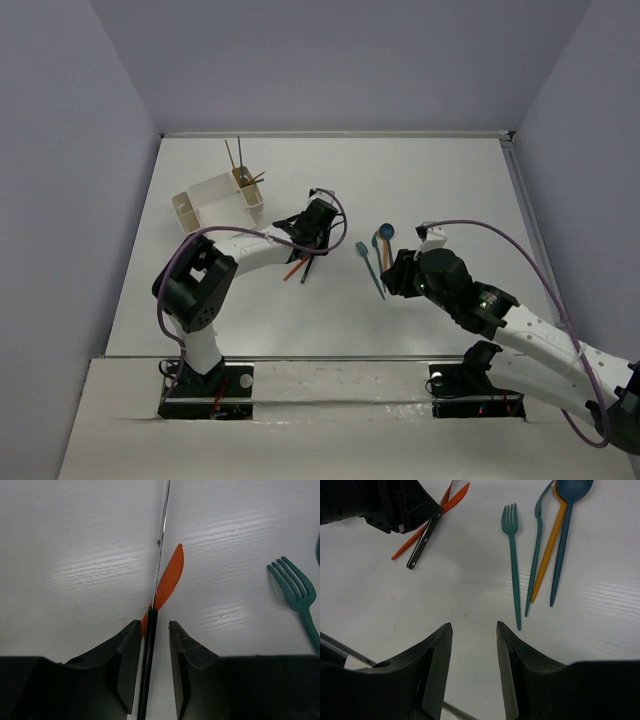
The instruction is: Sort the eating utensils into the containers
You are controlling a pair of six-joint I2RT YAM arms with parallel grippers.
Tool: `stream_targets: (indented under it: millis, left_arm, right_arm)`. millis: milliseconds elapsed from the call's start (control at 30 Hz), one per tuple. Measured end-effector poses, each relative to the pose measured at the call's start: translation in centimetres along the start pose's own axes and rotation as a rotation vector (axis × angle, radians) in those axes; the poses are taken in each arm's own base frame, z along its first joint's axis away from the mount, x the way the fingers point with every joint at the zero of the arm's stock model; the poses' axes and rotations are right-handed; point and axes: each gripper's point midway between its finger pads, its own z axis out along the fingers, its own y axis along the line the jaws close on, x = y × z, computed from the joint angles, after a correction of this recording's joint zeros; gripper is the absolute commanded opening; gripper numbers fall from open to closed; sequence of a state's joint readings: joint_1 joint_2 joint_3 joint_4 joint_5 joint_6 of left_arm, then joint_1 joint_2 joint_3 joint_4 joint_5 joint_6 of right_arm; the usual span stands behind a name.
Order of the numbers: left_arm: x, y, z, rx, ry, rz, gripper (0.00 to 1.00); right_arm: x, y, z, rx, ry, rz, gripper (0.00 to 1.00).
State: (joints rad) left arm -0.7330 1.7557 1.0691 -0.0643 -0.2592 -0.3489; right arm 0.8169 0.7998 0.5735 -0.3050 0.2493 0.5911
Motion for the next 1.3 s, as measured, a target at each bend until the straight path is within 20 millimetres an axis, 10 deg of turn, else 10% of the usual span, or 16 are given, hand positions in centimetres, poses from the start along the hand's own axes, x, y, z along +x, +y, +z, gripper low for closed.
stream_targets:
  millis: [200, 400, 667, 800, 933, 1100, 1300]
  left_arm:
    - [1.2, 0.2, 0.9, -0.013, 0.034, 0.019, 0.26]
    - [2.0, 0.6, 1.8, -0.038, 0.053, 0.036, 0.01]
    - [1.1, 0.5, 1.3, -0.031, 0.025, 0.022, 0.0]
    - [-2.1, 0.4, -2.1, -0.004, -0.072, -0.021, 0.0]
    - [-9.1, 1.7, -9.5, 0.045, -0.304, -0.139, 0.0]
    - [-17.0, 10.3, -19.1, -0.036, -0.632, -0.367, 0.0]
    - [-18.4, 21.8, -21.7, -0.358, -0.74, -0.501, 0.0]
  right_arm:
    - [-0.1, 0.1, -0.1, -0.005, -0.003, 0.001, 0.49]
    - [-0.2, 0.2, -0.1, -0.012, -0.009, 0.004, 0.49]
    - [0.3, 0.1, 0.1, -0.02, -0.002, 0.003, 0.49]
    - [0.6, 0.1, 0.2, -0.024, 0.003, 0.003, 0.49]
    - [0.2, 0.5, 0.2, -0.044, -0.015, 0.008, 0.49]
    - [0.3, 0.6, 0.2, -0.07, -0.036, 0.001, 0.51]
    - [-0.4, 1.4, -0.2, -0.119, -0.07, -0.001, 0.52]
